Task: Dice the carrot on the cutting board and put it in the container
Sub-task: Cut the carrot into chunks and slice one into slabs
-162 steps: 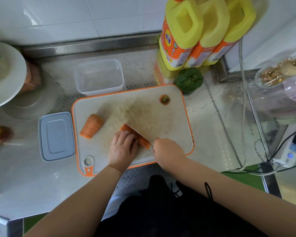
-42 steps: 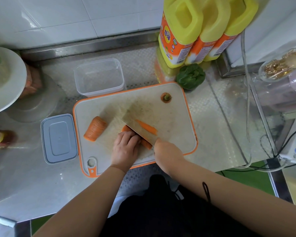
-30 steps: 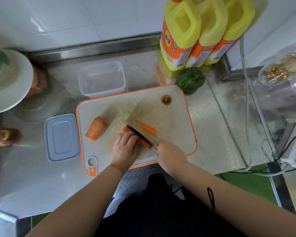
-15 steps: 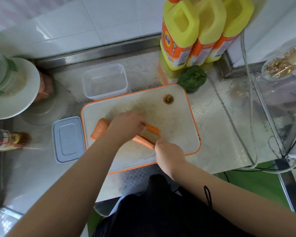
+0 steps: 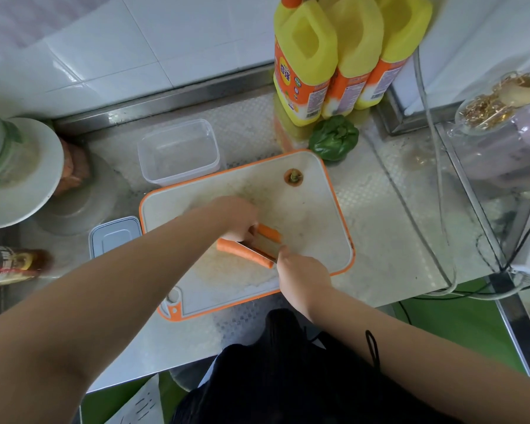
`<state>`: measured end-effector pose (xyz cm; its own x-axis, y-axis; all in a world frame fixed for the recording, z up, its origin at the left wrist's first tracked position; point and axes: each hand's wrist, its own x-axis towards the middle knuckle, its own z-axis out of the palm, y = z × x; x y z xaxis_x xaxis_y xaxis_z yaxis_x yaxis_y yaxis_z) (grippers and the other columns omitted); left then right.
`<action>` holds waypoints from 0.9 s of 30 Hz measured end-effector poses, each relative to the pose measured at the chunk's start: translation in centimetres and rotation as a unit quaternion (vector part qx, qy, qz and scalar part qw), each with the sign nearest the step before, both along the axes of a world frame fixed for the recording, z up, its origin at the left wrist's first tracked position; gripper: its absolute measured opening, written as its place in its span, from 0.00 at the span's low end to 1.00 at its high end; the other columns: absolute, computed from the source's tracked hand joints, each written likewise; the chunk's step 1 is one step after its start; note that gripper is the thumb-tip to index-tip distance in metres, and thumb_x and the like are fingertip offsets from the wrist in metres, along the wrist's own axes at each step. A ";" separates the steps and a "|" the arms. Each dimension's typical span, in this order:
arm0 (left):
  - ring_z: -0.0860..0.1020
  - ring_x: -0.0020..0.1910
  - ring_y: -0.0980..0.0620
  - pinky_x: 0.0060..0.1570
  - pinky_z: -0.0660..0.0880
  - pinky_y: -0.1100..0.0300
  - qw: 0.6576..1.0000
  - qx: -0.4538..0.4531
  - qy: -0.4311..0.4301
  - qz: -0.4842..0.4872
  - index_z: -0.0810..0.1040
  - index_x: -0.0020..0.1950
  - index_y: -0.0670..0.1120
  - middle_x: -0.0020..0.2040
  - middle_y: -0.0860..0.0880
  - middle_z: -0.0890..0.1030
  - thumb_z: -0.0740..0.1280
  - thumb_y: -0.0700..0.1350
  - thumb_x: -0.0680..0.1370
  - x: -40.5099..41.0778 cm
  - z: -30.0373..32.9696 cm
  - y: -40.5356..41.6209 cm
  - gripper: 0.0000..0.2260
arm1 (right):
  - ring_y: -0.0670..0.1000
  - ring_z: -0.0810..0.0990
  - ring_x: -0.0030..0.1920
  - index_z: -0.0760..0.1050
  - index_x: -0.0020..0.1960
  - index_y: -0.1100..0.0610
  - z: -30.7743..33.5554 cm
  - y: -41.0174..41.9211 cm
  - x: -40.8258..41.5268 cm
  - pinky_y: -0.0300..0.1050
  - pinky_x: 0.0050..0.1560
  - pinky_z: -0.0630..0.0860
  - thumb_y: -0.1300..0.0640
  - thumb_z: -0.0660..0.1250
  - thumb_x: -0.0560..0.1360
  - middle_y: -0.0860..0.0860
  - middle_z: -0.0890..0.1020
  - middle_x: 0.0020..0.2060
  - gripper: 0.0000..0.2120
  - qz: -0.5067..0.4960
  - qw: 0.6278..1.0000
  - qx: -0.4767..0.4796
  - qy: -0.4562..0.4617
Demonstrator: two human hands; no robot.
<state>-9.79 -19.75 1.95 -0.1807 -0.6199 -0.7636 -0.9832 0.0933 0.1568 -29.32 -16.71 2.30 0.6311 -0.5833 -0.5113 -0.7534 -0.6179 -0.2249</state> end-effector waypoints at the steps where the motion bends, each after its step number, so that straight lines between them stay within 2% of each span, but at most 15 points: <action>1: 0.75 0.37 0.53 0.30 0.62 0.62 1.000 0.005 0.007 0.007 0.82 0.45 0.51 0.36 0.55 0.78 0.67 0.55 0.77 0.0 0.0 -0.1 0.09 | 0.57 0.82 0.47 0.65 0.64 0.61 0.0 0.0 0.0 0.46 0.38 0.70 0.66 0.57 0.77 0.54 0.81 0.47 0.16 0.001 1.000 0.001 -0.001; 4: 0.76 0.38 0.51 0.30 0.63 0.61 1.000 -0.003 0.003 -0.021 0.83 0.45 0.49 0.38 0.52 0.80 0.66 0.55 0.77 -0.5 -0.4 -0.1 0.11 | 0.58 0.82 0.47 0.65 0.64 0.61 0.0 0.1 0.0 0.46 0.39 0.70 0.67 0.57 0.76 0.54 0.81 0.48 0.16 -0.008 1.000 0.010 0.002; 7: 0.77 0.38 0.48 0.33 0.67 0.58 0.997 -0.048 -0.013 -0.052 0.82 0.45 0.47 0.38 0.51 0.80 0.60 0.55 0.80 -1.2 -0.6 0.1 0.16 | 0.58 0.82 0.48 0.66 0.62 0.60 -0.1 0.1 0.1 0.47 0.41 0.73 0.67 0.58 0.76 0.55 0.82 0.48 0.15 -0.018 1.000 0.011 0.003; 9: 0.79 0.41 0.47 0.37 0.71 0.57 0.997 -0.060 -0.011 -0.036 0.82 0.46 0.47 0.42 0.50 0.82 0.60 0.53 0.79 -1.0 -0.9 0.3 0.14 | 0.58 0.82 0.48 0.66 0.62 0.59 -0.2 0.1 0.1 0.47 0.43 0.75 0.66 0.58 0.77 0.54 0.82 0.48 0.14 -0.021 1.000 0.008 -0.001; 11: 0.79 0.43 0.49 0.43 0.75 0.55 0.999 -0.035 -0.003 0.008 0.82 0.48 0.48 0.45 0.50 0.82 0.65 0.51 0.77 -0.4 -1.2 0.4 0.09 | 0.57 0.82 0.47 0.66 0.62 0.59 -0.2 0.1 0.0 0.47 0.43 0.75 0.65 0.58 0.77 0.54 0.82 0.48 0.14 -0.019 1.000 0.004 -0.006; 14: 0.78 0.48 0.48 0.47 0.73 0.56 0.999 -0.017 0.011 0.046 0.80 0.51 0.48 0.50 0.50 0.82 0.67 0.47 0.77 0.4 -1.5 0.4 0.06 | 0.57 0.82 0.46 0.65 0.63 0.59 -0.4 0.1 -0.1 0.47 0.41 0.75 0.66 0.59 0.76 0.54 0.82 0.46 0.16 -0.012 1.000 0.005 -0.009; 17: 0.76 0.52 0.48 0.50 0.71 0.56 0.996 -0.054 0.029 0.072 0.79 0.54 0.49 0.53 0.51 0.80 0.65 0.45 0.79 0.8 -1.2 0.3 0.06 | 0.58 0.82 0.46 0.64 0.65 0.61 -0.4 0.1 -0.2 0.46 0.39 0.72 0.67 0.58 0.76 0.54 0.82 0.46 0.18 -0.004 1.000 -0.002 -0.005; 24: 0.76 0.54 0.49 0.51 0.73 0.55 0.992 -0.104 0.020 0.067 0.80 0.52 0.52 0.51 0.53 0.79 0.66 0.43 0.78 1.1 -1.5 -0.3 0.06 | 0.58 0.82 0.43 0.64 0.64 0.62 -0.4 0.0 -0.2 0.46 0.35 0.69 0.67 0.58 0.75 0.54 0.81 0.44 0.18 0.002 1.000 -0.002 -0.001; 26: 0.75 0.56 0.49 0.51 0.72 0.55 0.987 -0.152 0.018 0.051 0.79 0.52 0.52 0.52 0.52 0.78 0.65 0.45 0.79 1.1 -1.5 -0.1 0.05 | 0.57 0.82 0.43 0.64 0.64 0.62 -0.4 0.1 -0.2 0.45 0.35 0.69 0.68 0.58 0.75 0.54 0.81 0.44 0.18 0.007 1.000 -0.008 0.001; 27: 0.75 0.54 0.48 0.50 0.72 0.54 0.972 -0.228 0.038 0.047 0.79 0.51 0.50 0.51 0.51 0.78 0.65 0.45 0.79 1.2 -1.2 0.3 0.04 | 0.57 0.82 0.44 0.65 0.64 0.62 -0.4 0.1 -0.2 0.45 0.36 0.70 0.67 0.58 0.75 0.53 0.81 0.44 0.18 0.008 1.000 -0.011 0.002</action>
